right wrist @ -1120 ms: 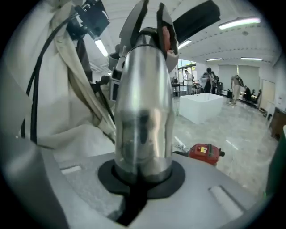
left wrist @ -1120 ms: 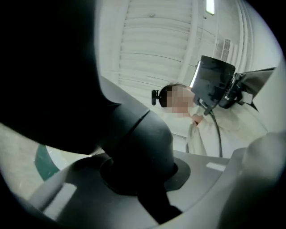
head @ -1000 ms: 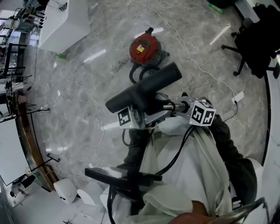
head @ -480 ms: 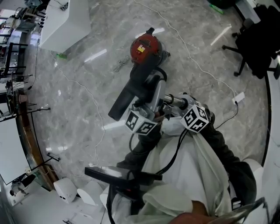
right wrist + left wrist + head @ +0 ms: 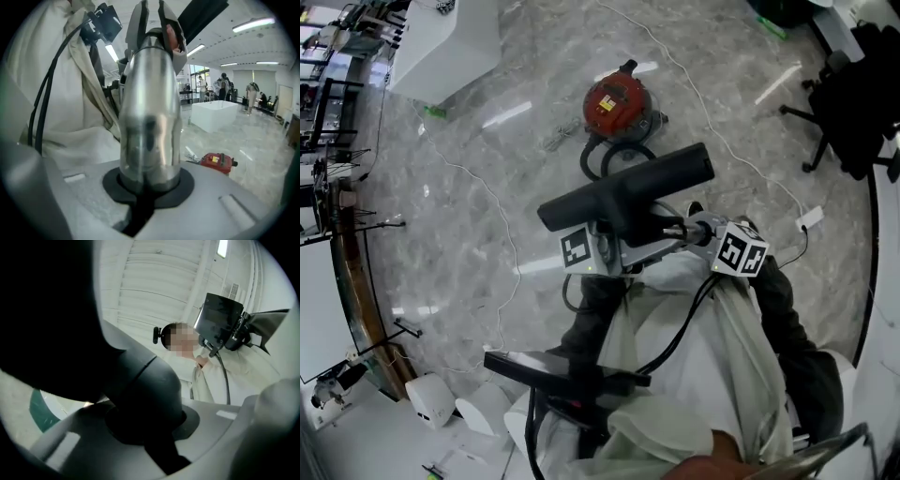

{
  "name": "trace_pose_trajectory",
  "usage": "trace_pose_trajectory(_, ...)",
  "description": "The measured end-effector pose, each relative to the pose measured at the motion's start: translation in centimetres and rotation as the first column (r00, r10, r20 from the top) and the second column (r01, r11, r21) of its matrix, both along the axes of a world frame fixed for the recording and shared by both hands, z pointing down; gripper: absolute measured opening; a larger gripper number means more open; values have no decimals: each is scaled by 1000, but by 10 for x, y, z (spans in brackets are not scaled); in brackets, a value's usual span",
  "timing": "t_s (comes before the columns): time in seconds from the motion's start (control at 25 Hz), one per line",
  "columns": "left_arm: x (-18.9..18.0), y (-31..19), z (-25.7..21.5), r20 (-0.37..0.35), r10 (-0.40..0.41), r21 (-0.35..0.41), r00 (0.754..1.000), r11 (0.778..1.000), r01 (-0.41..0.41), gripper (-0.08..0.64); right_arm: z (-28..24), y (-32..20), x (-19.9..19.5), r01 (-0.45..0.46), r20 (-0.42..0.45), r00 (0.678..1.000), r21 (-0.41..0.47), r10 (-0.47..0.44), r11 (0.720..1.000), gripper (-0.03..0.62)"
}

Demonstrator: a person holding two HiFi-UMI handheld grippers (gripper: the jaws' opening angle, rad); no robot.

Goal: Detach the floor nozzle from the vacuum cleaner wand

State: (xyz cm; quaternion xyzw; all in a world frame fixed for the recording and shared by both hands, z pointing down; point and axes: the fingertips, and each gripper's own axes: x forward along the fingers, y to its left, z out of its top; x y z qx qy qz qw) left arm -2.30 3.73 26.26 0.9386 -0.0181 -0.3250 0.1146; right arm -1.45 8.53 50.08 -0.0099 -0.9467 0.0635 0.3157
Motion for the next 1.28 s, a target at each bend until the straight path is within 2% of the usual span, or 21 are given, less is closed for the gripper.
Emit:
trace_pose_trajectory(0.08, -3, -15, 2, -8, -74, -56, 997, 996, 74, 74, 1, -12, 0, -75, -14, 997, 34, 76, 997, 38)
trace_pose_trajectory(0.12, -5, -26, 3, -4, -135, -91, 991, 987, 134, 74, 3, -19, 1, -121, -25, 992, 50, 122, 991, 38)
trace_pose_trajectory(0.2, -11, -45, 8, 32, -277, -143, 960, 950, 279, 74, 7, -28, 2, -210, -58, 975, 73, 215, 975, 38)
trace_pose_trajectory(0.28, -19, -57, 15, 87, -392, -166, 916, 901, 401, 74, 11, -32, 0, -277, -88, 955, 83, 284, 957, 40)
trace_pose_trajectory(0.36, -24, -64, 22, 136, -463, -182, 876, 857, 481, 74, 15, -33, -2, -317, -105, 940, 87, 325, 944, 39)
trace_pose_trajectory(0.44, -26, -66, 26, 161, -494, -191, 855, 834, 518, 74, 17, -32, -3, -331, -114, 934, 85, 340, 940, 38)
trace_pose_trajectory(0.48, -25, -66, 27, 163, -494, -191, 854, 833, 519, 74, 18, -31, -3, -330, -115, 934, 85, 338, 940, 39)
trace_pose_trajectory(0.52, -25, -64, 27, 155, -481, -190, 863, 843, 504, 74, 18, -30, -3, -321, -110, 938, 84, 329, 943, 39)
trace_pose_trajectory(0.56, -22, -60, 25, 137, -445, -189, 885, 865, 465, 74, 17, -28, -3, -302, -100, 946, 80, 309, 950, 38)
trace_pose_trajectory(0.6, -19, -54, 22, 108, -383, -187, 918, 899, 397, 75, 15, -25, -2, -272, -86, 957, 72, 277, 960, 38)
trace_pose_trajectory(0.68, -9, -34, 13, 44, -200, -153, 979, 967, 204, 74, 10, -15, -1, -178, -48, 982, 45, 181, 983, 40)
trace_pose_trajectory(0.72, -3, -23, 9, 31, -121, -113, 992, 986, 124, 75, 8, -9, 1, -129, -32, 991, 32, 130, 991, 38)
trace_pose_trajectory(0.8, 6, -6, 4, 56, -64, -13, 996, 998, 65, 75, 5, -5, 5, -69, -17, 997, 26, 70, 997, 38)
trace_pose_trajectory(0.88, 10, -6, 3, 82, -93, 28, 992, 995, 91, 75, 4, -10, 7, -81, -14, 997, 46, 82, 996, 40)
trace_pose_trajectory(0.96, 9, -21, 2, 77, -185, -9, 980, 983, 186, 75, 5, -21, 10, -148, -28, 988, 76, 151, 986, 40)
trace_pose_trajectory(1.0, 7, -30, 3, 82, -254, -32, 964, 966, 257, 75, 7, -26, 11, -192, -44, 980, 90, 196, 977, 40)
trace_pose_trajectory(1.12, -1, -52, 18, 150, -427, -72, 892, 895, 441, 74, 14, -32, 12, -304, -93, 945, 101, 313, 947, 40)
trace_pose_trajectory(1.2, -5, -60, 24, 188, -474, -102, 860, 862, 497, 75, 16, -30, 9, -349, -109, 928, 81, 356, 934, 40)
trace_pose_trajectory(1.28, -8, -65, 27, 213, -489, -123, 846, 845, 520, 75, 16, -28, 6, -368, -115, 921, 61, 372, 928, 40)
